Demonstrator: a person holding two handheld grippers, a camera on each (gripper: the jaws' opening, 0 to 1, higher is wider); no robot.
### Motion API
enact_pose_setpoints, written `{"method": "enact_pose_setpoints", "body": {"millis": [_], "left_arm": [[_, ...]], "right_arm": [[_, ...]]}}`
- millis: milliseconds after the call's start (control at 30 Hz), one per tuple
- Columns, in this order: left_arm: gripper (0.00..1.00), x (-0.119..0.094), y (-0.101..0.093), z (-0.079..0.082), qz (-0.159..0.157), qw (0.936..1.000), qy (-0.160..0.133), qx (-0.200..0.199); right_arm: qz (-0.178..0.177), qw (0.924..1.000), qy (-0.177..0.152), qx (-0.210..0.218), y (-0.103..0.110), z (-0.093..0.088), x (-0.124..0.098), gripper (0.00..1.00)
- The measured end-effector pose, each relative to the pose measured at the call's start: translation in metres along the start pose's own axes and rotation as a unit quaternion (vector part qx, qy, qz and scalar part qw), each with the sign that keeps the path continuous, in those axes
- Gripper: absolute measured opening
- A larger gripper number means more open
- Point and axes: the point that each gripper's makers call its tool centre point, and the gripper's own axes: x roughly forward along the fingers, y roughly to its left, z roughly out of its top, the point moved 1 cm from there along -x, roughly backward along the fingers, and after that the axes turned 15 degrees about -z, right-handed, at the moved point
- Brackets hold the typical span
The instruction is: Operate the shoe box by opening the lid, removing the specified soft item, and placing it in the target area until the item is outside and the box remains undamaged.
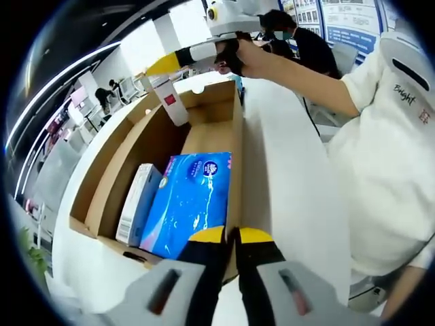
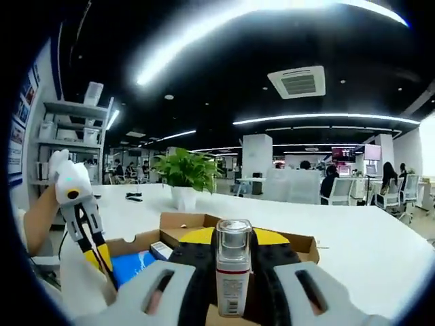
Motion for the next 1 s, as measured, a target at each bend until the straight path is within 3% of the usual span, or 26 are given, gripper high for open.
{"method": "enact_pose_setpoints", "body": {"millis": [100, 233, 367, 433, 567, 700, 900, 1000], "left_arm": [[0.05, 0.0, 0.0, 0.0, 0.001, 1.0, 0.001, 0.002], [0.05, 0.0, 0.0, 0.0, 0.003, 1.0, -0.001, 0.003], [0.05, 0.0, 0.001, 0.0, 0.005, 1.0, -0.002, 0.004], [0.05, 0.0, 0.001, 0.0, 0.004, 1.0, 0.0, 0.001], [0.05, 0.0, 0.0, 0.0, 0.005, 1.0, -0.003, 0.003], [0.05, 0.0, 0.001, 0.0, 0.003, 1.0, 0.0, 0.002], [0.05, 0.0, 0.0, 0.0, 0.003, 1.0, -0.001, 0.001], [0.05, 0.0, 0.0, 0.0, 0.004, 1.0, -0.001, -0.001]], "right_arm": [[0.018, 0.9986, -0.041, -0.027, 0.005, 0.009, -0.004, 0.18], [0.016, 0.9992, -0.037, -0.005, 0.002, 0.009, -0.007, 0.18], [0.021, 0.9969, -0.075, -0.012, 0.006, 0.022, -0.016, 0.18], [0.018, 0.9973, -0.071, 0.002, 0.005, 0.026, -0.018, 0.18], [-0.001, 0.9975, -0.07, -0.011, -0.001, 0.033, -0.022, 0.18], [0.008, 0.997, -0.075, 0.015, -0.008, 0.041, -0.028, 0.18], [-0.009, 0.9974, -0.071, 0.01, -0.025, 0.04, -0.034, 0.18], [0.0, 0.9972, -0.073, 0.018, -0.028, 0.038, -0.04, 0.18]]}}
